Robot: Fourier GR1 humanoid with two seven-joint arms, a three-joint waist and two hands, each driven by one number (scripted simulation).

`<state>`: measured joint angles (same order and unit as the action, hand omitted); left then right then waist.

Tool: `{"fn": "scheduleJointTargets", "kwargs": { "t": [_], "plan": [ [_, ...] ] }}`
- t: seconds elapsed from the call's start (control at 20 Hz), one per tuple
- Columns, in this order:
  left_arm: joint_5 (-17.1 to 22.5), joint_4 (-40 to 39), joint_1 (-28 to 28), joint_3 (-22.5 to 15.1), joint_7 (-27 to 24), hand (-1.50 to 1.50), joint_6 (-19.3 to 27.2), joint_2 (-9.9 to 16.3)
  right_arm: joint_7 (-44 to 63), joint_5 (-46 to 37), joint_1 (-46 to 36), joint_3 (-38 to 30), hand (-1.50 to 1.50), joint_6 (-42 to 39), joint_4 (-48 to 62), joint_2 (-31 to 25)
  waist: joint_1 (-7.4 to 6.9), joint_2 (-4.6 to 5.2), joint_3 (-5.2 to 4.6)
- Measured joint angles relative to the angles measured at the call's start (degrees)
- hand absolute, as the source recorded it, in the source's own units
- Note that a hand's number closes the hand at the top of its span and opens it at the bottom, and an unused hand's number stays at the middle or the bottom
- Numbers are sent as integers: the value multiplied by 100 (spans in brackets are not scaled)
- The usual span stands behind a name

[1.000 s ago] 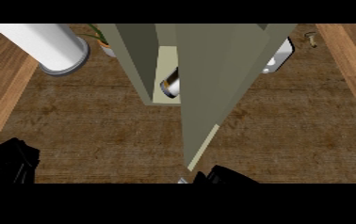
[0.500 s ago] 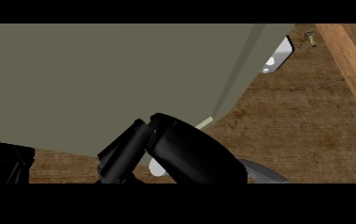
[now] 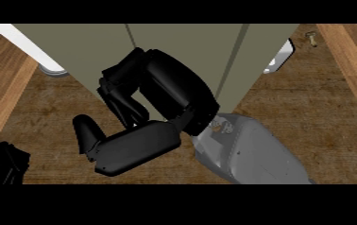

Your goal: Pick up the wine, place it into the cabinet and close the cabinet

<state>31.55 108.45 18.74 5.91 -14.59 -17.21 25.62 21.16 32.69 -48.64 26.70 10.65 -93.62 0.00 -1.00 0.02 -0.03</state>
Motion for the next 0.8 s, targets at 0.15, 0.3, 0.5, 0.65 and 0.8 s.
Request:
{"fn": "scheduleJointTargets", "kwargs": {
  "t": [0.15, 0.3, 0.5, 0.65, 0.8],
  "plan": [
    [-58, -99, -90, 64, 20, 150, -82, -52, -226, 147, -155, -73, 150, 7, 487, 0, 4, 1, 1],
    [-120, -28, -72, 99, 72, 150, -106, -132, -464, 87, 53, -219, 150, -278, 820, -11, 22, 0, 2],
    [-168, 106, -49, 139, 225, 150, -124, -228, -581, 43, 41, -603, 150, -664, 1329, -55, 31, 1, 2],
    [-203, 279, -92, 153, 426, 150, -40, -299, -732, -43, -36, -828, 150, -913, 1718, -46, 23, -14, -8],
    [-156, 161, -220, 253, 460, 150, -136, -282, -1008, -80, -148, -1002, 150, -1284, 2112, -41, 3, -64, -17]
  ]
}}
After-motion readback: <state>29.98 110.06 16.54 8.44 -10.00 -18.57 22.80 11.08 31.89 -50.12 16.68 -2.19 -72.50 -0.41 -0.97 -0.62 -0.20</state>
